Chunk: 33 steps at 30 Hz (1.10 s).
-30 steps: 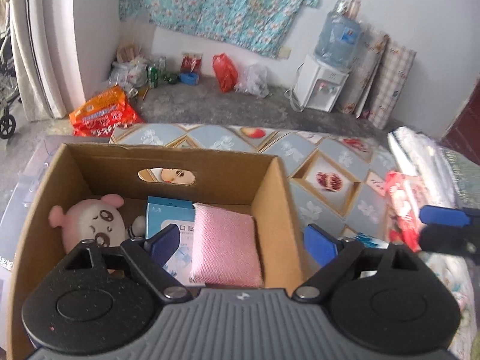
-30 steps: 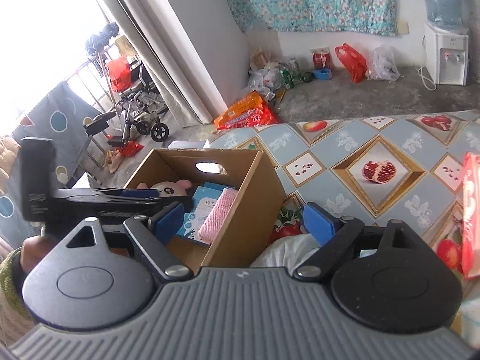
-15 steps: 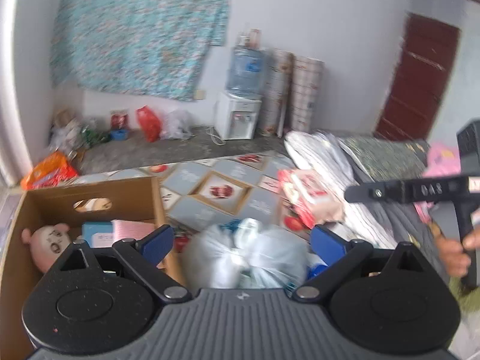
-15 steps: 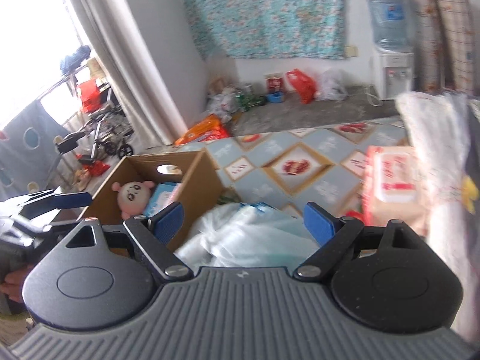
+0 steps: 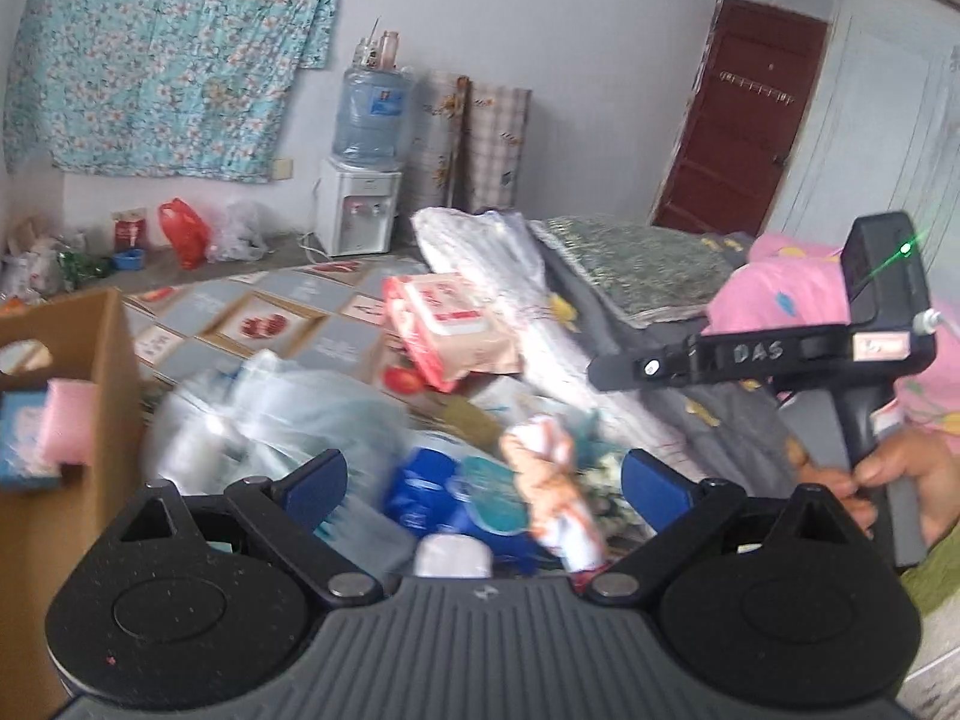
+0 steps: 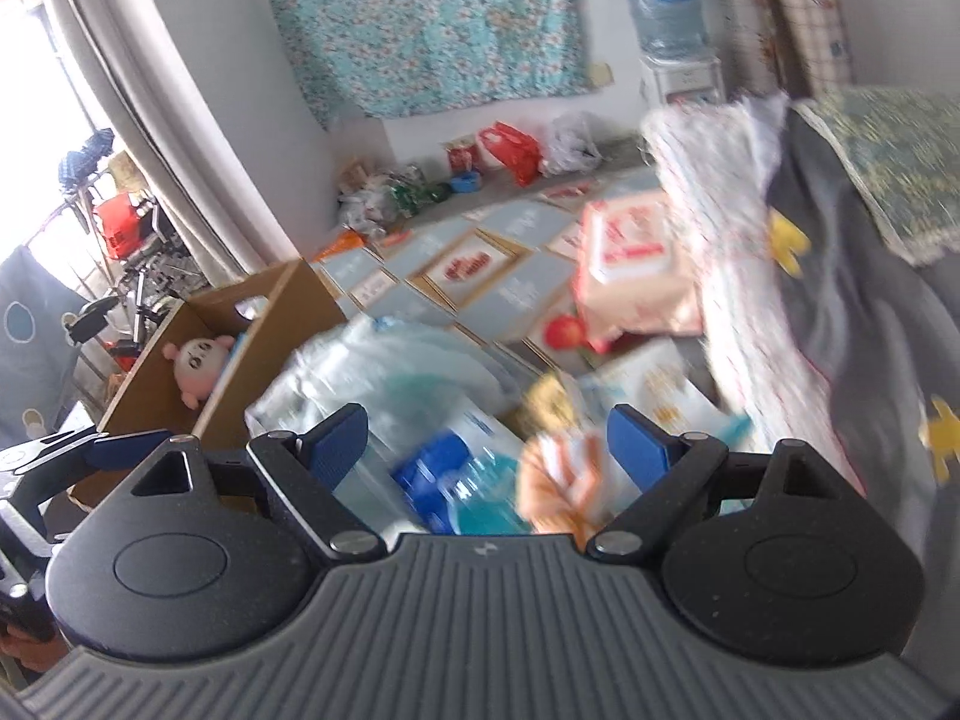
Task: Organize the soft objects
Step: 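Move both tools back toward the remaining items on the table, then grasp the blue ZONBEN wet-wipes pack with the right gripper while left gripper closes on it too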
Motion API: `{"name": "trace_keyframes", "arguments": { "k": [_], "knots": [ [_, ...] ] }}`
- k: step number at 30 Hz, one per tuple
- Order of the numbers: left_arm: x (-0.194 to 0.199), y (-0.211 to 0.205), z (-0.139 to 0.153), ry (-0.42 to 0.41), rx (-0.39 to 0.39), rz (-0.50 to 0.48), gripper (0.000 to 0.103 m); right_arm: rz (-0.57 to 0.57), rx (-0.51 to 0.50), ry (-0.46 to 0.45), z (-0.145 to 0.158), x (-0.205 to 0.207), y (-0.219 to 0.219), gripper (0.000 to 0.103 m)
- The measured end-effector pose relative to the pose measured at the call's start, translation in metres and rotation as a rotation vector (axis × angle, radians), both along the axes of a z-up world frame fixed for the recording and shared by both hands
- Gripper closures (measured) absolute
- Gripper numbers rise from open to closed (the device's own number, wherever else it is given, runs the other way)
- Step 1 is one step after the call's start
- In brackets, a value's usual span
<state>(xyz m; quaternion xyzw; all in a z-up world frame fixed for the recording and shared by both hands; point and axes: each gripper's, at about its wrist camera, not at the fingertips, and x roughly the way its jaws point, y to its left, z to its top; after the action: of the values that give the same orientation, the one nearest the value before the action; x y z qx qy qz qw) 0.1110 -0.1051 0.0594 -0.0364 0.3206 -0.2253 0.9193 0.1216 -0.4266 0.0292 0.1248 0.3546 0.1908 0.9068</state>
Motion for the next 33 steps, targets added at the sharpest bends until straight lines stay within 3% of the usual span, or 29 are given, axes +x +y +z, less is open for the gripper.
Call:
{"name": "trace_keyframes", "arguments": {
  "k": [5,16,19,22,27,33],
  "knots": [
    [-0.017,-0.024,-0.024,-0.021,-0.013,-0.01,0.004,-0.032,-0.022,0.036,-0.017,-0.011,-0.018,0.016],
    [-0.027,-0.046,-0.06,-0.087,0.16,-0.045,0.005,0.016,-0.012,0.036,-0.036,-0.013,-0.009,0.016],
    [-0.024,-0.041,-0.068,-0.112,0.177,-0.017,0.008,0.068,-0.024,0.009,-0.035,-0.006,0.007,0.016],
    [-0.019,-0.033,-0.074,-0.123,0.141,0.009,0.018,0.127,-0.038,0.004,-0.035,0.011,0.028,0.017],
    [-0.001,-0.026,-0.084,-0.057,0.079,0.031,0.034,0.24,-0.144,0.034,-0.038,0.05,0.067,0.017],
    [0.007,-0.028,-0.098,-0.031,0.11,0.027,0.035,0.373,-0.36,0.133,-0.059,0.089,0.119,0.016]
  ]
}}
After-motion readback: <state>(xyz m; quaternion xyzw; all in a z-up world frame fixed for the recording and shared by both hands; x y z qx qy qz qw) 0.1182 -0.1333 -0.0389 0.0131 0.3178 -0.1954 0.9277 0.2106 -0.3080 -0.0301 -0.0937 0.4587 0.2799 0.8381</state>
